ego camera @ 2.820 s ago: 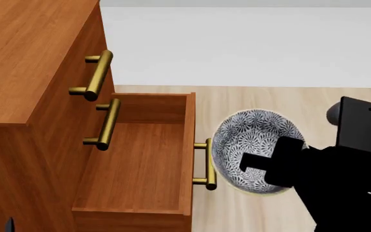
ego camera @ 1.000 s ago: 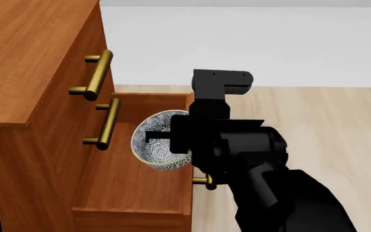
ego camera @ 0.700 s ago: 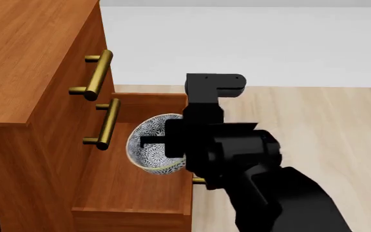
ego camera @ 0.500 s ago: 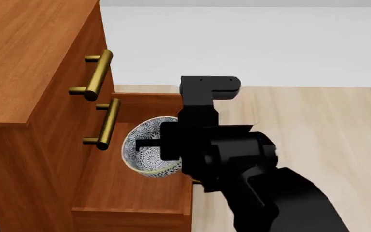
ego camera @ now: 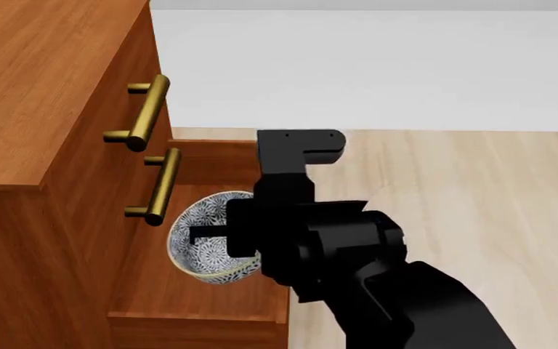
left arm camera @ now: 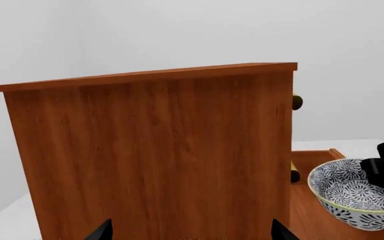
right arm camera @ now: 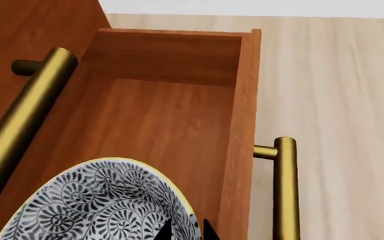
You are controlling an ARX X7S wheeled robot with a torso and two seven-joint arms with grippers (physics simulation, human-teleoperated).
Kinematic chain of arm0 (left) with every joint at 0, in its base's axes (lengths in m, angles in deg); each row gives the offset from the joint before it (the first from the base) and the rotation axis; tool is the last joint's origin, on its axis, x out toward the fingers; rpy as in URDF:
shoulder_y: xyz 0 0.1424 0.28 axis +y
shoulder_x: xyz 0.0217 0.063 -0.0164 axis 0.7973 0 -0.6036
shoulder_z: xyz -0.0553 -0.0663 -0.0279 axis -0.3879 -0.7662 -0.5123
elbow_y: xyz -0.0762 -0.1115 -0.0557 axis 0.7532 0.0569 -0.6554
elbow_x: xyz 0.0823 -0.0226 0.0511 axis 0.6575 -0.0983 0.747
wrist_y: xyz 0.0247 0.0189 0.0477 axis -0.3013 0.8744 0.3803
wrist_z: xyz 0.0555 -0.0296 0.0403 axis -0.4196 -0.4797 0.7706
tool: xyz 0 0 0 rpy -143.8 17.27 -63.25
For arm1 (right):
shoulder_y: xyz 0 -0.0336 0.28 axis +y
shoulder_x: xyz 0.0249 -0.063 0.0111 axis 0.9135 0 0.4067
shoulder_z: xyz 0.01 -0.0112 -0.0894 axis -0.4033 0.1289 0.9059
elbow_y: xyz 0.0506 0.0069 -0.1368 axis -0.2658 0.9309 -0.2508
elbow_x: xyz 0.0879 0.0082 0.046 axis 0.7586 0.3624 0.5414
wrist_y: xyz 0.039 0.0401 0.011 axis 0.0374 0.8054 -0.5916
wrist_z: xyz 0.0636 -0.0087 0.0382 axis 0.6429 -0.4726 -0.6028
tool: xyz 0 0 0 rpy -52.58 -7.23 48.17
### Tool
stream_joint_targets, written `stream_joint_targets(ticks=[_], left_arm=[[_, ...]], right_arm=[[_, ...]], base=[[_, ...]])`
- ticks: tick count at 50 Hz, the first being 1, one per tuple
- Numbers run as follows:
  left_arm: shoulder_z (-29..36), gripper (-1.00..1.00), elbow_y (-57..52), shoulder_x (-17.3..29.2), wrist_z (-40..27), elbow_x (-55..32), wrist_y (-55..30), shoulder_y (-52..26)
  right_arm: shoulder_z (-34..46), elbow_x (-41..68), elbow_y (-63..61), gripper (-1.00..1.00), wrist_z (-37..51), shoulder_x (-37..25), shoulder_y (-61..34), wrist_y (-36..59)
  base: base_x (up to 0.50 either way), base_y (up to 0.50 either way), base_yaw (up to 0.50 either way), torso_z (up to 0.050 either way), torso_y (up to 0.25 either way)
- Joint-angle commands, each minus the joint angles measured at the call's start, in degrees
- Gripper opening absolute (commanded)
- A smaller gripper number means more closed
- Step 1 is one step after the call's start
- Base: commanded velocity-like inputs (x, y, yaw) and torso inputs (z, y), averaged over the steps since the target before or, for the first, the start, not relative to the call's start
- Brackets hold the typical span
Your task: Put the bowl in the bottom drawer of the cabinet.
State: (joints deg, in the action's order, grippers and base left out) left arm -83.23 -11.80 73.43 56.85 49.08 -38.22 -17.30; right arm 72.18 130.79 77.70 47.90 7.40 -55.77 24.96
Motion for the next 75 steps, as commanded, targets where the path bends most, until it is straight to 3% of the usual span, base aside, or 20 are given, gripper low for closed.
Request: stream_joint_targets(ticks=[1,71,72,75], left_arm=[[-0.5,1.00,0.0,0.2,-0.2,-0.5,0.4,0.4],[-0.5,1.00,1.1,1.0,-1.0,-1.5,1.7,1.0],[-0.4,1.00,1.0,1.0,-1.0,-1.5,1.6,1.0],[-0.4,1.00,0.9,1.1,-1.1,-1.5,1.6,1.0]], right_arm=[[-0.7,-0.4,-0.7,-1.00,-0.4,0.0,0.4,0.0],[-0.8,-0.1,-2.5,-1.00,-3.6,0.0,4.4,-1.8],[-0.8,-0.1,-2.4,1.00,-3.8,0.0,4.5,-1.8],[-0.8,-0.2,-2.4,1.00,-3.9,0.0,4.7,-2.0]], base=[[0.00,0.00,0.00,0.000,0.000],[0.00,0.00,0.00,0.000,0.000],[0.00,0.00,0.00,0.000,0.000],[0.00,0.00,0.00,0.000,0.000]])
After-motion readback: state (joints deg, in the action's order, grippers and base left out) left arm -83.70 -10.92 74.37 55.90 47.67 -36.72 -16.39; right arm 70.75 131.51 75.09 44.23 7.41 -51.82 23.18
